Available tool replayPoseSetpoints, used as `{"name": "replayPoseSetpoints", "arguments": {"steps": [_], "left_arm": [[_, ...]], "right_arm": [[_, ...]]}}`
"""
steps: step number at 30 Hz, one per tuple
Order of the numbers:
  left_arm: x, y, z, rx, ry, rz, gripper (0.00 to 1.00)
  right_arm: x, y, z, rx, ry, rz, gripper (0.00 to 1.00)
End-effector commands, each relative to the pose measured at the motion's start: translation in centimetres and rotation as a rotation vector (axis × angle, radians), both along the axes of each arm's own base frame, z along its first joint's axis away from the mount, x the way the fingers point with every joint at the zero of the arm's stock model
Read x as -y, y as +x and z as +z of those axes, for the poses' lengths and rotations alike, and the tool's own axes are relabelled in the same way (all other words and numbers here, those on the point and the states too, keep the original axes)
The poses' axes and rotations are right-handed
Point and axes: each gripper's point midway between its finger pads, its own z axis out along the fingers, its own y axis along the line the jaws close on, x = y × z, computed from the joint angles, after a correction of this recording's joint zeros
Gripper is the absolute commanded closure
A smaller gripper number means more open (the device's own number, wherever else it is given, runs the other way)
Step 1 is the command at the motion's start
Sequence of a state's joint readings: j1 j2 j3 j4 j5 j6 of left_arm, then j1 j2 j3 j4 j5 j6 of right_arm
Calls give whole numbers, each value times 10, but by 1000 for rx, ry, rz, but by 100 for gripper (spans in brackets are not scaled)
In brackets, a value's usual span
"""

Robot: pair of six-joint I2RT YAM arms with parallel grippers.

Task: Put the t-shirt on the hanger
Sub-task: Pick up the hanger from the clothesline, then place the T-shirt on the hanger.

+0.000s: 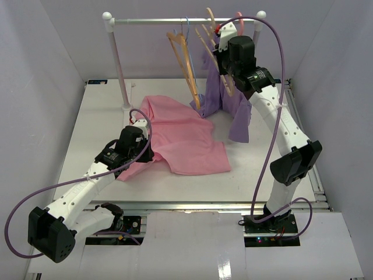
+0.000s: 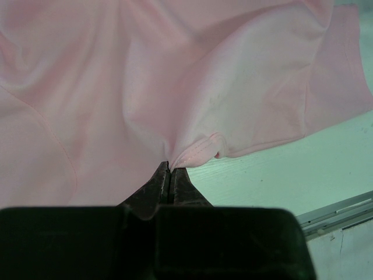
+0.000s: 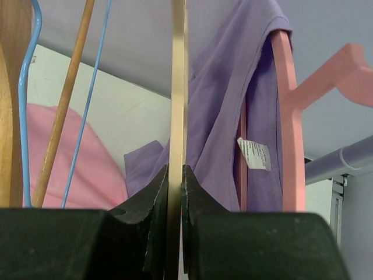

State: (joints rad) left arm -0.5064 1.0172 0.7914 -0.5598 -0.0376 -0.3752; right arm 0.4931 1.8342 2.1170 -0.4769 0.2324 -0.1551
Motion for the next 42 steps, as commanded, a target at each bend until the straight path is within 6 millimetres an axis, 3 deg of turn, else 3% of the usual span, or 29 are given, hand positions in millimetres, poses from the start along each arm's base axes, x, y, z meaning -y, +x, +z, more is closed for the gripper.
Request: {"name": "replayPoseSetpoints", "arguments": {"steps": [1,8,11,13,15,20,23,26,31,34,39,42], "left_arm": [[0,2,9,37,-17,15,100],[-1,13,15,35,-41,79,100],[1,19,17,23,-54,108,100],[2,22,16,7,-68,117,100],[1,26,17,3,-77,122,100],[-2,31,9,-19,-54,125,100],[-3,34,9,-26,-47,128,100],[2,38,16,-23,-65,122,100],[5,45,22,-21,-67,130,100],[5,49,22,-31,-56,135,100],[3,50,21,-34,-46,140,100],[3,50,19,-36,-38,141,100]], "right_arm": [[18,-39,53,89,87,3,92],[34,-85,30,27,109,29,92],[40,-121,26,-31,156,66,92],[34,-146,3,-128,204,117,92],[39,-181,-2,-148,259,146,92],[51,-252,-76,-286,316,148,92],[53,-275,-112,-343,299,154,92],[44,-291,-149,-408,257,221,92],[22,-310,-169,-439,254,325,92],[7,-333,-180,-465,240,395,92],[-5,-368,-192,-460,250,489,92],[-5,-377,-193,-447,260,513,92]]}}
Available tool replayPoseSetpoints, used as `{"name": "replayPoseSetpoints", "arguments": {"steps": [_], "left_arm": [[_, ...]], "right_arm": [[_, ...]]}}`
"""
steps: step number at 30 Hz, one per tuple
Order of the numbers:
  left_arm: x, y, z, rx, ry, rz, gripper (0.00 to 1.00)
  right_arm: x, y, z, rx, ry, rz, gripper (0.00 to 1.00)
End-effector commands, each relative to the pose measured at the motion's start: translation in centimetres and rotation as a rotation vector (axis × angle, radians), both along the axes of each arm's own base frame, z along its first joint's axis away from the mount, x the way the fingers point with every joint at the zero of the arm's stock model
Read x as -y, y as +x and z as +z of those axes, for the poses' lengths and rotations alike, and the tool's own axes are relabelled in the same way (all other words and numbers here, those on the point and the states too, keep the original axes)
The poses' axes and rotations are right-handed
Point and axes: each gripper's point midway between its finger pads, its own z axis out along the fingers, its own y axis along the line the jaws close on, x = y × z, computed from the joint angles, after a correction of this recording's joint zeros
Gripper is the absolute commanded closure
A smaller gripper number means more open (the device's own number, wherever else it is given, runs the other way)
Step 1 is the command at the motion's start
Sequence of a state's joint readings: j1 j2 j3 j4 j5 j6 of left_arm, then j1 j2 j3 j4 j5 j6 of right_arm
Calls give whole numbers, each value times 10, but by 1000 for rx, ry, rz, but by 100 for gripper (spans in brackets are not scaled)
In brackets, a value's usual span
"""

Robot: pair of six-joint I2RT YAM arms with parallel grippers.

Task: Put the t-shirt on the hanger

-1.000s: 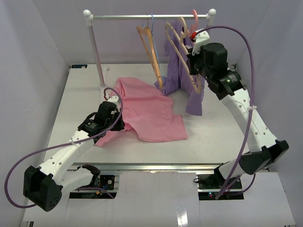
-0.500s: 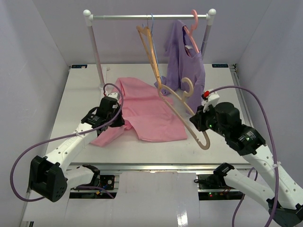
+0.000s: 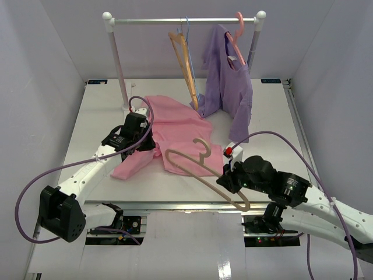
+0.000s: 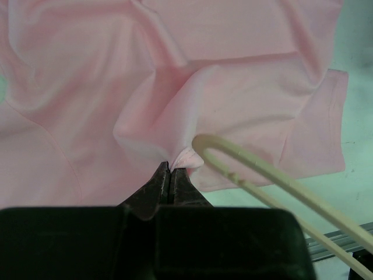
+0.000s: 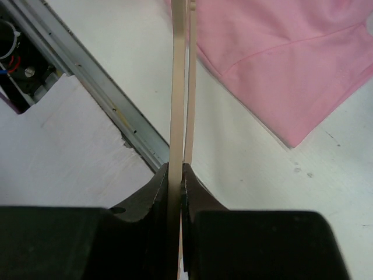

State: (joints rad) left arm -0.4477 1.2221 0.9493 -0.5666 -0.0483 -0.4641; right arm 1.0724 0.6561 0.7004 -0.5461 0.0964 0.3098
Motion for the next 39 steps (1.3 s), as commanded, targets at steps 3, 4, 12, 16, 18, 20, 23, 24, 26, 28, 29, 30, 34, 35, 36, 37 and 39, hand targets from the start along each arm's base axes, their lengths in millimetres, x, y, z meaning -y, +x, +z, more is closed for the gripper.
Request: {"name": "replayPoseSetpoints", "arguments": {"steps": [3,4,12,16,18,20,23,24,26,28,29,30,34,35,36,37,39], "left_arm": [[-4,7,14,32,8,21,100],[-5,8,12,30,16,25,100],[-8,9,9,20,40,29,100],[-8,7,11,22,35,26,100],[-9,7,13,26,35,24,100],[-9,6,14,29,35,22,100],[-8,4,13,26,31,14,100],[-8,4,12,22,31,13,100],[-8,4,11,21,29,15,100],[-7,3,13,26,24,12,100],[-7,3,13,27,23,11,100],[-7,3,14,30,23,10,100],[-11,6,12,31,47,21,100],[-12,7,8,22,59,23,100],[-13,7,4,14,70,25,100],[-13,8,2,8,76,26,100],[-13,9,-1,1,79,30,100]], "right_arm": [[-9,-4,21,56,113,-15,92],[-9,-5,22,59,115,-12,92],[-6,-9,45,92,147,13,92],[-14,-9,53,104,162,34,92],[-19,-7,56,112,164,41,92],[-23,-6,57,114,167,46,92],[-29,-3,59,125,169,47,92],[-31,-3,61,128,176,52,92],[-33,-2,62,127,175,55,92],[-36,-1,61,129,177,56,92],[-37,-1,59,127,172,58,92],[-38,-2,58,123,170,61,92],[-40,-4,59,119,177,73,92],[-40,-5,59,120,178,74,92],[-39,-5,60,121,180,74,92],[-38,-5,62,122,182,72,92],[-37,-6,62,121,182,71,92]]}}
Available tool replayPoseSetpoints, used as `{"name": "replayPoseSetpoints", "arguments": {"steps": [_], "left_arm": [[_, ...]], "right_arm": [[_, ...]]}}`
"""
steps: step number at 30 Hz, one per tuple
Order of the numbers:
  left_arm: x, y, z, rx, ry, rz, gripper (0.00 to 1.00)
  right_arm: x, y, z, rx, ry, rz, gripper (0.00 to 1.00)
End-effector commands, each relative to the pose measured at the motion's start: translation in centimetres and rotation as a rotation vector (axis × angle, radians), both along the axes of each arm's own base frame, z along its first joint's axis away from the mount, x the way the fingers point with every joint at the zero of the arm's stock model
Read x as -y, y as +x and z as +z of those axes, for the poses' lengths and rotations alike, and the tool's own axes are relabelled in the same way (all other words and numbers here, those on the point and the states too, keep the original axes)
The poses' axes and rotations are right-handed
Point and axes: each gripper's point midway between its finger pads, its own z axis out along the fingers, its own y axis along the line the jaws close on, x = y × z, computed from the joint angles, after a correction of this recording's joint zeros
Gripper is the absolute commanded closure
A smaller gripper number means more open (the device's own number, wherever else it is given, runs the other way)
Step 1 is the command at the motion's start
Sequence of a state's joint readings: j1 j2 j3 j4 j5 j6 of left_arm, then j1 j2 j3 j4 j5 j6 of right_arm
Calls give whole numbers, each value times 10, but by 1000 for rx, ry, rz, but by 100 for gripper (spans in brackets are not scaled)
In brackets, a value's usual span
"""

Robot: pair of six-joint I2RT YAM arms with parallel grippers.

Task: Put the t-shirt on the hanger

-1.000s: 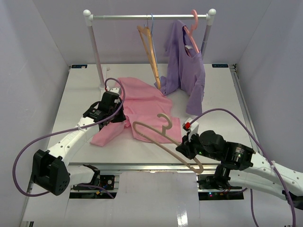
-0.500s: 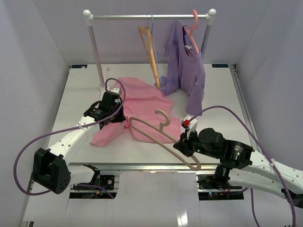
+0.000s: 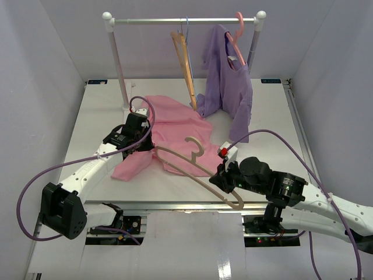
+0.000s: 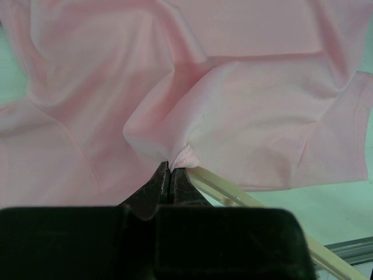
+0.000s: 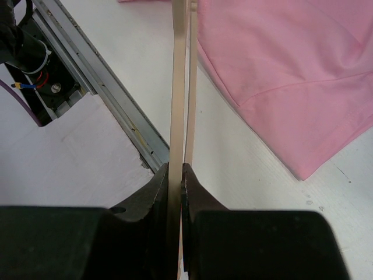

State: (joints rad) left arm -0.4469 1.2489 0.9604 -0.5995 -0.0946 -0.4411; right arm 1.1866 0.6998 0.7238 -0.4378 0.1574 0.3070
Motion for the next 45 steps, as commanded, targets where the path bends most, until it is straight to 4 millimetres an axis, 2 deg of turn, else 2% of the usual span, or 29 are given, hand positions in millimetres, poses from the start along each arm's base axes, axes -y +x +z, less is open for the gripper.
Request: {"name": "replayPoseSetpoints", "arguments": {"steps": [1,4,8,12,18,23,26,33,37,41,43,45], "left_arm": [[-3,8,7,26,10,13,100],[2,8,12,36,-18,3,100],[12,4,28,66,-84,-40,100],[38,-13,52,89,-202,-195,100],[43,-32,74,128,-234,-312,100],[50,-43,82,129,-235,-418,100],[55,-49,93,145,-252,-476,100],[62,-68,127,185,-297,-590,100],[62,-73,160,261,-319,-607,100],[67,-80,182,288,-357,-647,100],[69,-83,189,290,-368,-668,99],[71,-87,192,280,-384,-689,99]], "right_arm": [[-8,1,41,52,117,10,92],[-7,6,37,63,100,-15,92],[-16,11,31,94,73,4,92],[-28,20,31,144,67,11,92],[-37,25,43,224,90,41,92],[-48,14,47,289,104,169,92],[-50,10,47,322,109,214,92],[-50,6,52,464,139,296,92],[-58,-6,56,451,153,381,92],[-73,-18,53,410,157,471,92],[-79,-19,50,402,153,497,92],[-86,-11,57,425,175,462,92]]}}
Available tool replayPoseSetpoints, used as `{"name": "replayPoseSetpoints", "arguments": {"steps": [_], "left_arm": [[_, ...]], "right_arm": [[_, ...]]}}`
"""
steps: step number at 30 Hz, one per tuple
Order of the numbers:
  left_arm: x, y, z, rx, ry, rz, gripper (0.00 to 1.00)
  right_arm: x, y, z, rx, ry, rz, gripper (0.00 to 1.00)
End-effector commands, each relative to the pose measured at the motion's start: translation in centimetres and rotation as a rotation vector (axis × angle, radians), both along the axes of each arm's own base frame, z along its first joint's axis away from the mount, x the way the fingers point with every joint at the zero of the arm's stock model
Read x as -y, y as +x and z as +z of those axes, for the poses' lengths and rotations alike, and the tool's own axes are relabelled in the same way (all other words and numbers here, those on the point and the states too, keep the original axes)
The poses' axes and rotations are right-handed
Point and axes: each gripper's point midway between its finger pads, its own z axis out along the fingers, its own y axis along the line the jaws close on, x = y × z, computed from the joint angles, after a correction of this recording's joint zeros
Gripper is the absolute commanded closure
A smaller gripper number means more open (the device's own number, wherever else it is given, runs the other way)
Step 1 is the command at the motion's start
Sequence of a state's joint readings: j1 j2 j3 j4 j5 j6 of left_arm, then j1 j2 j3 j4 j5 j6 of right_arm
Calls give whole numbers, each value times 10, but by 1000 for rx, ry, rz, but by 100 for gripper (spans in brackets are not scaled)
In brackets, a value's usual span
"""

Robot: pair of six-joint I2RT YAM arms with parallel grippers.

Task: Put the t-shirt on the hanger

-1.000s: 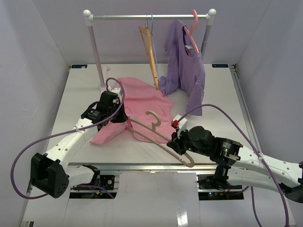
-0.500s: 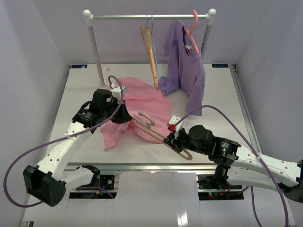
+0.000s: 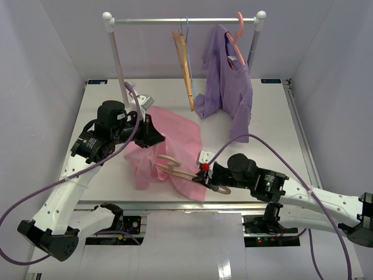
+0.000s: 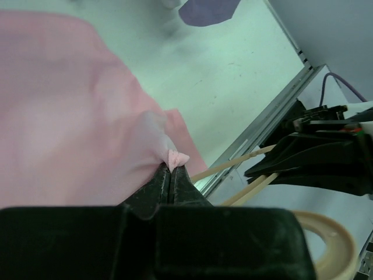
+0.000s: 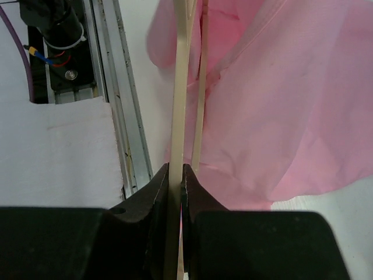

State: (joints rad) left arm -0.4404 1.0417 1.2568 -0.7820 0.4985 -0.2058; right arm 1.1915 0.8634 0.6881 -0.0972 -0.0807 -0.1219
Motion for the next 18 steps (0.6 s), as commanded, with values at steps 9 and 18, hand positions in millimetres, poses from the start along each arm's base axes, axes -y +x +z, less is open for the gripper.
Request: {"name": "replayPoseSetpoints", "arguments": {"steps": [9,18], "left_arm": [[17,-35,15,-19,-104,-195,100],[0,-16,29,31,-52,-31,43]], "right_arm": [[-15,33,71,126,353,-162,92],[7,37,83,184,561,-218,92]]}}
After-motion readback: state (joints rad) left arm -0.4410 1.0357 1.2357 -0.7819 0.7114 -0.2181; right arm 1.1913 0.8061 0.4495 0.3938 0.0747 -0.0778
